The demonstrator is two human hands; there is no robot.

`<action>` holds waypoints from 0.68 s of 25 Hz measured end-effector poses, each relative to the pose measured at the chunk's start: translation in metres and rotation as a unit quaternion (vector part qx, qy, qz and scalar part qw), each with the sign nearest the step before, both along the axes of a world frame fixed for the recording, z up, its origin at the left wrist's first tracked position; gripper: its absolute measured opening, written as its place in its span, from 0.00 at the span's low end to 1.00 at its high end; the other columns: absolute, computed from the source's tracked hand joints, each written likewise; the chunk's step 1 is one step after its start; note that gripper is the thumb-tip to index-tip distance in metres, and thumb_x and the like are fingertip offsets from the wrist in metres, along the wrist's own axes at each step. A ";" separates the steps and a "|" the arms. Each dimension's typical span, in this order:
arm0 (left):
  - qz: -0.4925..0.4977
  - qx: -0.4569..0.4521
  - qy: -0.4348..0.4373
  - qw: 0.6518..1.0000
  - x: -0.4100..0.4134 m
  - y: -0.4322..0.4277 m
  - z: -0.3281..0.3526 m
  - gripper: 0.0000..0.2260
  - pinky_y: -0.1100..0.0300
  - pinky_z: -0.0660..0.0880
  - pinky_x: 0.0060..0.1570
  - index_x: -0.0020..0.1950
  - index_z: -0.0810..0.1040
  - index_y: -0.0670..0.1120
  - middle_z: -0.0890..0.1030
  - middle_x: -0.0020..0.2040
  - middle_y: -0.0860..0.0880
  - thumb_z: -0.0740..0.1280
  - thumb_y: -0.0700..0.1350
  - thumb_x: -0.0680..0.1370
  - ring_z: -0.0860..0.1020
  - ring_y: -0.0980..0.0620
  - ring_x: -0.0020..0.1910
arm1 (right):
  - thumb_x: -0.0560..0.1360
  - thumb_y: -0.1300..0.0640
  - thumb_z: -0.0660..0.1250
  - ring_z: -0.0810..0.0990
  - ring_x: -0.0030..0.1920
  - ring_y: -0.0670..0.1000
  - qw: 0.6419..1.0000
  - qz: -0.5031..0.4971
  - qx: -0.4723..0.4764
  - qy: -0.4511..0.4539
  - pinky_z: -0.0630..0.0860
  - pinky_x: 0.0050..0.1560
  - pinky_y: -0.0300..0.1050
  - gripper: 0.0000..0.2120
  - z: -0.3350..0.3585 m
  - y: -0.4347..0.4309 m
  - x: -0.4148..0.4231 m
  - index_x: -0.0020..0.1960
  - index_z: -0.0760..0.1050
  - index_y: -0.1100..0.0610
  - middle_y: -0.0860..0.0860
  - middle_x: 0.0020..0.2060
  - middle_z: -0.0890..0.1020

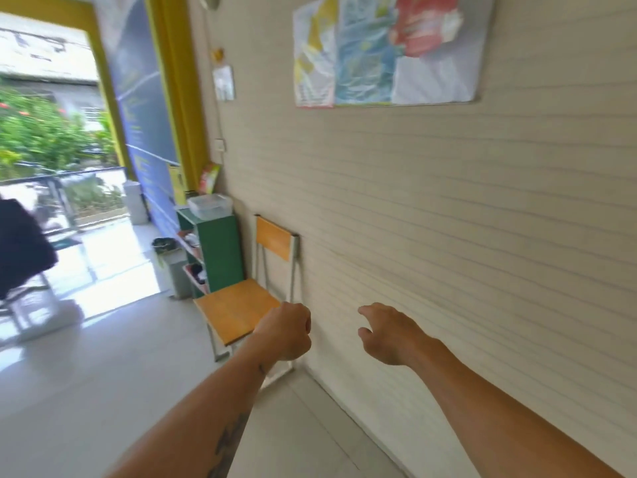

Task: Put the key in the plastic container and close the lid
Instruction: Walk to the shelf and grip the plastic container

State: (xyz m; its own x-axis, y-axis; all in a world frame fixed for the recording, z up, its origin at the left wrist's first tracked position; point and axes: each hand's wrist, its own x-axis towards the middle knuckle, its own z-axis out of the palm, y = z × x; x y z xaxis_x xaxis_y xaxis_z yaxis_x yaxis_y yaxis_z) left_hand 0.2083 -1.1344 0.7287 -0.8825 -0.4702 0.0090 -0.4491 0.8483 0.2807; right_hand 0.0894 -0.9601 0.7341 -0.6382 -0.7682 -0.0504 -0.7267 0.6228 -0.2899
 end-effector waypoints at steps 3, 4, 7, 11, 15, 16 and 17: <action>0.037 -0.028 -0.026 0.999 -0.002 -0.072 0.004 0.09 0.55 0.77 0.41 0.46 0.81 0.47 0.81 0.47 0.47 0.62 0.37 0.72 0.79 0.47 0.43 | 0.80 0.51 0.54 0.66 0.72 0.55 0.999 0.039 -0.014 -0.004 0.65 0.70 0.51 0.25 0.001 -0.083 -0.023 0.76 0.61 0.56 0.53 0.74 0.66; 0.049 -0.030 -0.027 0.998 -0.007 -0.097 0.005 0.09 0.54 0.80 0.43 0.45 0.81 0.46 0.81 0.47 0.46 0.63 0.37 0.72 0.79 0.46 0.44 | 0.80 0.51 0.54 0.67 0.72 0.55 0.998 0.053 -0.022 -0.006 0.66 0.69 0.51 0.25 0.002 -0.112 -0.033 0.76 0.62 0.56 0.53 0.74 0.67; 0.092 -0.016 -0.020 0.995 -0.030 -0.169 0.015 0.07 0.54 0.81 0.46 0.44 0.81 0.47 0.82 0.47 0.47 0.65 0.38 0.71 0.81 0.46 0.46 | 0.81 0.51 0.54 0.67 0.72 0.55 0.996 0.083 -0.035 -0.021 0.66 0.69 0.50 0.25 0.010 -0.190 -0.065 0.76 0.61 0.56 0.54 0.74 0.66; 0.146 0.028 0.026 0.989 -0.053 -0.261 0.029 0.09 0.52 0.83 0.46 0.41 0.80 0.48 0.82 0.43 0.49 0.63 0.36 0.71 0.82 0.49 0.43 | 0.80 0.51 0.55 0.69 0.70 0.55 0.993 0.111 -0.043 -0.025 0.68 0.68 0.50 0.24 0.024 -0.298 -0.111 0.74 0.64 0.56 0.53 0.73 0.68; 0.189 0.035 0.054 0.980 -0.047 -0.350 0.030 0.09 0.53 0.82 0.46 0.41 0.79 0.49 0.81 0.43 0.50 0.63 0.36 0.72 0.81 0.51 0.42 | 0.80 0.51 0.55 0.66 0.73 0.54 0.987 0.156 -0.031 -0.025 0.66 0.70 0.51 0.26 0.028 -0.409 -0.122 0.77 0.61 0.56 0.53 0.75 0.66; 0.195 0.031 0.056 0.979 -0.042 -0.372 0.030 0.09 0.53 0.82 0.46 0.41 0.80 0.49 0.81 0.43 0.49 0.63 0.36 0.72 0.80 0.51 0.42 | 0.79 0.51 0.55 0.65 0.74 0.54 0.986 0.165 -0.029 -0.024 0.65 0.71 0.51 0.27 0.027 -0.436 -0.119 0.77 0.60 0.55 0.53 0.76 0.65; 0.202 0.029 0.060 0.977 -0.037 -0.397 0.030 0.09 0.52 0.82 0.46 0.42 0.80 0.48 0.82 0.44 0.49 0.62 0.36 0.72 0.80 0.50 0.43 | 0.79 0.51 0.55 0.64 0.74 0.54 0.984 0.172 -0.030 -0.024 0.64 0.72 0.51 0.28 0.025 -0.466 -0.115 0.77 0.59 0.55 0.53 0.76 0.64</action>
State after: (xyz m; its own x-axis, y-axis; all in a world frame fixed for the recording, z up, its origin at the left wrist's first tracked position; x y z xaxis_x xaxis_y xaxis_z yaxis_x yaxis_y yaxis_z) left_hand 0.1715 -1.5316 0.7589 -0.6197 -0.7822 0.0641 -0.7040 0.5901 0.3952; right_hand -0.0259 -1.4258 0.7595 -0.3385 -0.9407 -0.0223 -0.8763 0.3238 -0.3567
